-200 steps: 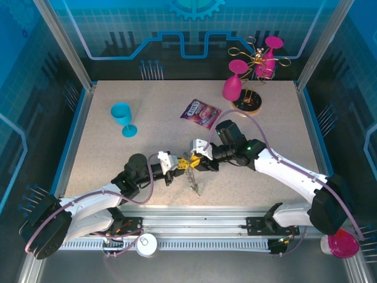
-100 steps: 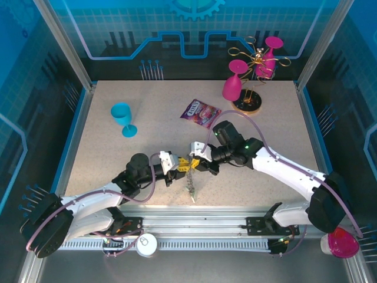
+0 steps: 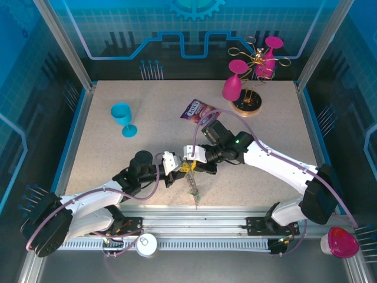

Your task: Put the keys on the keyring

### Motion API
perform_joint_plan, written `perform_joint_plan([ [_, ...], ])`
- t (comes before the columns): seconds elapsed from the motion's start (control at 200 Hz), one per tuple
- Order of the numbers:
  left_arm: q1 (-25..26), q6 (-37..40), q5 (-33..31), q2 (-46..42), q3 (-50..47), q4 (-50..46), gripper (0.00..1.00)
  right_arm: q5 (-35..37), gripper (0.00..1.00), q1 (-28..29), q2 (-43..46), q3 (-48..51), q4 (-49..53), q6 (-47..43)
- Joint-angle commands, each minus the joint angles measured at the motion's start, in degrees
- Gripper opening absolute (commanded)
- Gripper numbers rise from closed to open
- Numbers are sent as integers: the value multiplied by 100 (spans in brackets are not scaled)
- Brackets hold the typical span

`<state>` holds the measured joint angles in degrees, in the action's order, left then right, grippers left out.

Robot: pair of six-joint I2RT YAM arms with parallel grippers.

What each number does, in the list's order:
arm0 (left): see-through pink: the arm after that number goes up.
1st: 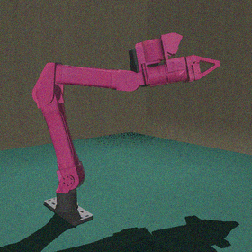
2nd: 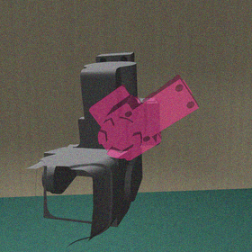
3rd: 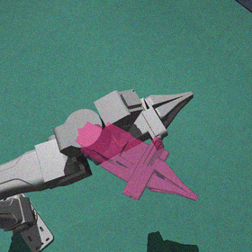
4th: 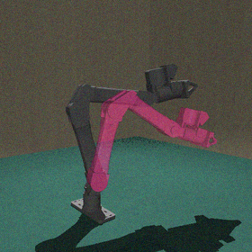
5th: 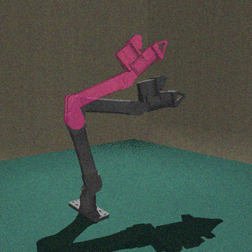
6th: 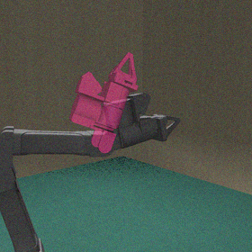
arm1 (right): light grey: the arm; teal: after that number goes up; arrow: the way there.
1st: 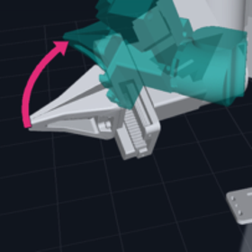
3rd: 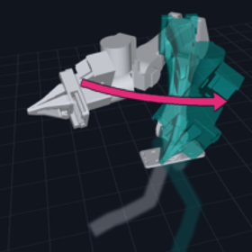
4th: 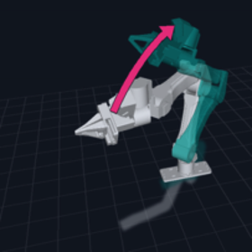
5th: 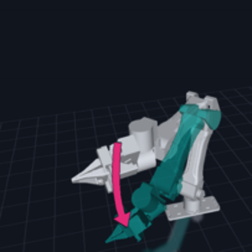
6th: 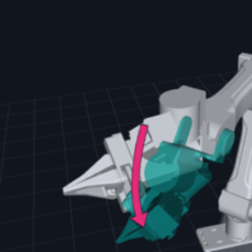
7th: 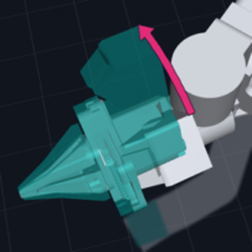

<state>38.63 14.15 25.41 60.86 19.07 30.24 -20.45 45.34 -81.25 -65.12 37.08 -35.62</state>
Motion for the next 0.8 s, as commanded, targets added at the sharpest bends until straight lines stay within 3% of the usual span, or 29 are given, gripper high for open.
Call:
perform_joint_plan([
  [0.0,11,157,85,-76,24,661,0,-322,30,-110,355,243,-495,397],
  [0.185,12,-12,17,-167,-210,1137,0,-231,34,-411,1079,1102,-1472,704],
  [0.49,8,-118,-10,-147,-221,1177,0,-405,32,-371,1099,1243,-1613,727],
  [0.79,12,-132,8,-131,-235,1249,0,-676,20,-360,1006,1191,-1571,675],
])
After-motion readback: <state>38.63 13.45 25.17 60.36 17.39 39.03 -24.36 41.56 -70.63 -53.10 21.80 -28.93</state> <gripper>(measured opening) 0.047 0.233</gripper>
